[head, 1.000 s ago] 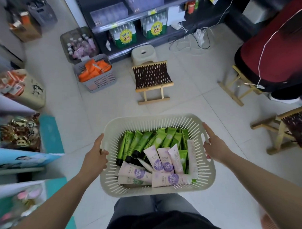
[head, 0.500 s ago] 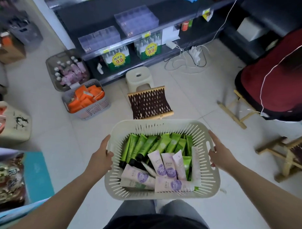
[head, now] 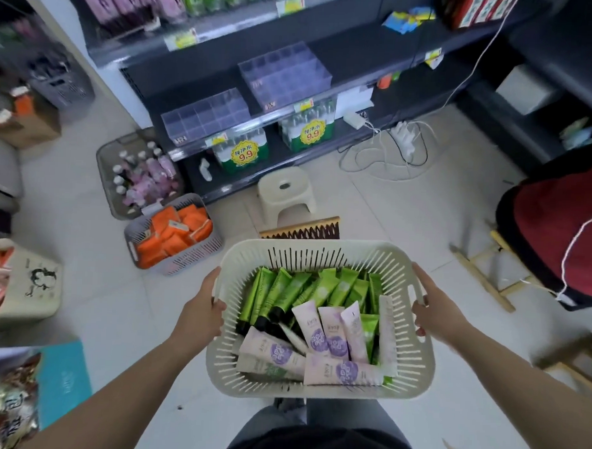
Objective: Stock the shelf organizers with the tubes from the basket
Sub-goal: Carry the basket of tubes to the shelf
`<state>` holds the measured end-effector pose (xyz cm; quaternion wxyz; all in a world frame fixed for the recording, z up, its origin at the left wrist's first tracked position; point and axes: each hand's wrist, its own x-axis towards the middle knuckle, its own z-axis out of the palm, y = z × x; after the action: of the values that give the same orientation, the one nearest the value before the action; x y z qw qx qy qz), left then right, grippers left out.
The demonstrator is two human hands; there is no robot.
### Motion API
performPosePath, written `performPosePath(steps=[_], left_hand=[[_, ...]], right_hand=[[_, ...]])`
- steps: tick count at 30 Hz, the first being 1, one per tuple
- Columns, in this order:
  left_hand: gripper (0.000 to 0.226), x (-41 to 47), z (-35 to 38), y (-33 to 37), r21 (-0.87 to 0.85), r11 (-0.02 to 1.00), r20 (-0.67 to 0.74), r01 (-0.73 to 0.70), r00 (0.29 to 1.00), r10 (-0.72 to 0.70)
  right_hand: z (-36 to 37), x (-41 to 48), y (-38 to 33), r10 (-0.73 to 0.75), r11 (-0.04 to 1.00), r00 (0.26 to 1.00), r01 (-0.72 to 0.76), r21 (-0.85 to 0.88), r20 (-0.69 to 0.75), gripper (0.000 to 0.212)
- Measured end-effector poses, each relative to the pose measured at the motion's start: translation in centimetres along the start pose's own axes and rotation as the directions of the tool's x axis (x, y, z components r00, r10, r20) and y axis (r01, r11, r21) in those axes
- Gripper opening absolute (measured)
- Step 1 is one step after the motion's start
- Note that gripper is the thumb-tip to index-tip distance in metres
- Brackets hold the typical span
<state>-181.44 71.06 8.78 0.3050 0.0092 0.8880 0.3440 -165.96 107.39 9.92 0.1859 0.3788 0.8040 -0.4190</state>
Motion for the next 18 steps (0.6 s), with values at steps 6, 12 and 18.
performPosePath(steps=[6,12,18], left_hand=[[0.069,7.1,-0.7,4.0,-0.016,0.999,-0.055,0.045,0.997,-0.046],[0.072,13.0,-2.3,8.4,-0.039,0.998,-0.094,0.041,0.995,-0.044],[0.075,20.6,-5.6,11.2,-0.029,1.0,-0.087,0.006,0.996,-0.009]], right_hand=[[-3.7,7.9,-4.9,-0.066,0.998,0.995,0.067,-0.019,0.078,0.076],[-7.6,14.8,-9.9,-0.07,0.994,0.993,0.077,-0.075,0.09,0.078],[-9.0,20.6,-15.2,-0.045,0.997,0.998,0.047,-0.061,0.035,0.08]])
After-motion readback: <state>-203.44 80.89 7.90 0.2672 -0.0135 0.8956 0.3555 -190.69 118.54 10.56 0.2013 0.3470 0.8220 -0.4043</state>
